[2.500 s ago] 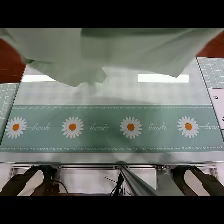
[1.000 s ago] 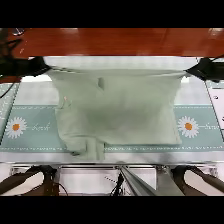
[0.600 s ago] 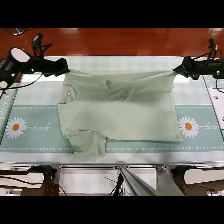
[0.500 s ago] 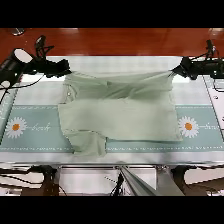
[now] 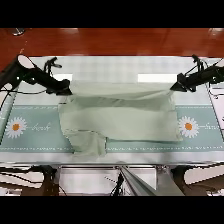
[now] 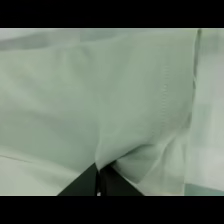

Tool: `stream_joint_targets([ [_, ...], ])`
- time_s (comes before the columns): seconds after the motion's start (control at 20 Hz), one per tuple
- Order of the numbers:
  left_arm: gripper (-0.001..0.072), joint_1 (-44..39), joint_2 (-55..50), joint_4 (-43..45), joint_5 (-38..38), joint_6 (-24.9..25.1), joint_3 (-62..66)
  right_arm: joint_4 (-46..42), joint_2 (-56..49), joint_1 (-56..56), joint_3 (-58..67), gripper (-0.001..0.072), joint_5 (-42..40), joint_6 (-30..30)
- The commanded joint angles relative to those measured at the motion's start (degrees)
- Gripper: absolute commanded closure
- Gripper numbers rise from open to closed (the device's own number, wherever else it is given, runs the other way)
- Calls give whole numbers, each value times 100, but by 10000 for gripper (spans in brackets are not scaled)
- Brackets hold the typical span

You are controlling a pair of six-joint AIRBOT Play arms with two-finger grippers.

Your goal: Fold the shirts.

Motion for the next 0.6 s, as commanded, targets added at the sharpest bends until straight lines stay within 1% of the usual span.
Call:
stream_joint_targets([
  [0.0, 681, -24, -13, 109, -245, 85, -490, -498, -9, 37, -313, 690, 295, 153],
  [0.05, 673, -24, -13, 109, -208, 85, -514, -496, -9, 76, -382, 646, 203, 223],
  [0.1, 530, -24, -2, 107, -203, 76, -507, -496, -9, 118, -404, 390, 179, 369],
  [0.15, 170, -20, 2, 114, -306, 66, -461, -452, 11, 149, -402, 79, 258, 317],
  [0.2, 1, -11, 2, 177, -496, 63, -363, -498, 55, 146, -402, 90, 365, 293],
  [0.3, 1, 83, 81, 516, -894, 61, -199, -1095, 258, 44, -404, 91, 704, 463],
  [0.35, 2, 197, 223, 758, -973, -20, -249, -1456, 450, -37, -448, 91, 837, 492],
  [0.4, 2, 343, 398, 914, -994, -98, -372, -1674, 717, -138, -603, 91, 789, 501],
  [0.5, 1, 752, 885, 925, -944, -63, -973, -1694, 1464, -435, -1333, 91, 166, 605],
  [0.55, 2, 984, 1156, 925, -859, -4, -1416, -1510, 1895, -595, -1897, 91, -282, 651],
])
